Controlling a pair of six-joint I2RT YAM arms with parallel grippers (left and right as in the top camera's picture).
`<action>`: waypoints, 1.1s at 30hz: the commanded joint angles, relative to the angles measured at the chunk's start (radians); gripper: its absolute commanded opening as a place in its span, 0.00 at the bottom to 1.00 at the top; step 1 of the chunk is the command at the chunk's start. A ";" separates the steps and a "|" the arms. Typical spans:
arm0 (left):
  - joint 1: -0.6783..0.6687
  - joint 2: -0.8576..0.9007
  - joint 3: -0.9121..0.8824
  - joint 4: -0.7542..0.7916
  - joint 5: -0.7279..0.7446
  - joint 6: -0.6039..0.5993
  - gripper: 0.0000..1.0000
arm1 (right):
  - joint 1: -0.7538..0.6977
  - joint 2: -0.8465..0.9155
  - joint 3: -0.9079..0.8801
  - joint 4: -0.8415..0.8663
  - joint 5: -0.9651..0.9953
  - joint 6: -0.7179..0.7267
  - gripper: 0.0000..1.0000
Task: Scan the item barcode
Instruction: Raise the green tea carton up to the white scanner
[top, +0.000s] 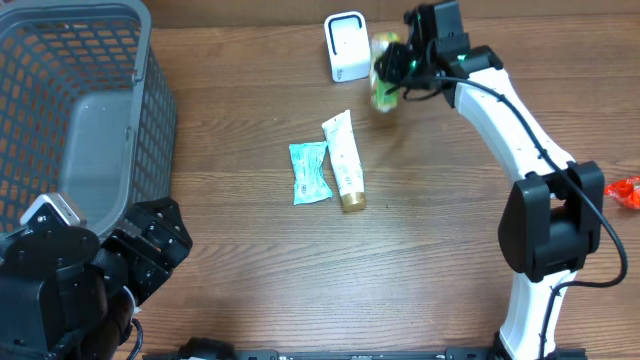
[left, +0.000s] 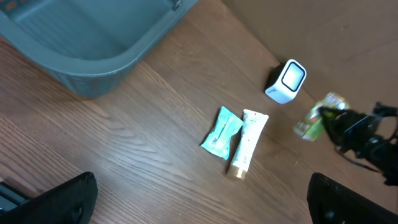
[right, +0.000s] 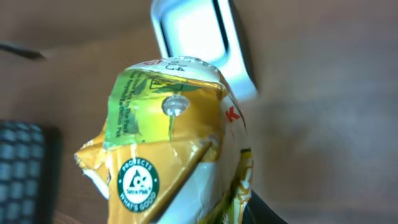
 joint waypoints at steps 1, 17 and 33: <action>0.008 0.002 0.005 0.001 0.000 0.015 1.00 | -0.009 -0.009 0.073 0.089 -0.019 0.061 0.31; 0.008 0.002 0.005 0.001 0.000 0.015 1.00 | 0.025 0.150 0.073 0.541 0.063 0.238 0.30; 0.008 0.002 0.005 0.001 0.000 0.015 1.00 | 0.088 0.211 0.073 0.622 0.202 0.342 0.27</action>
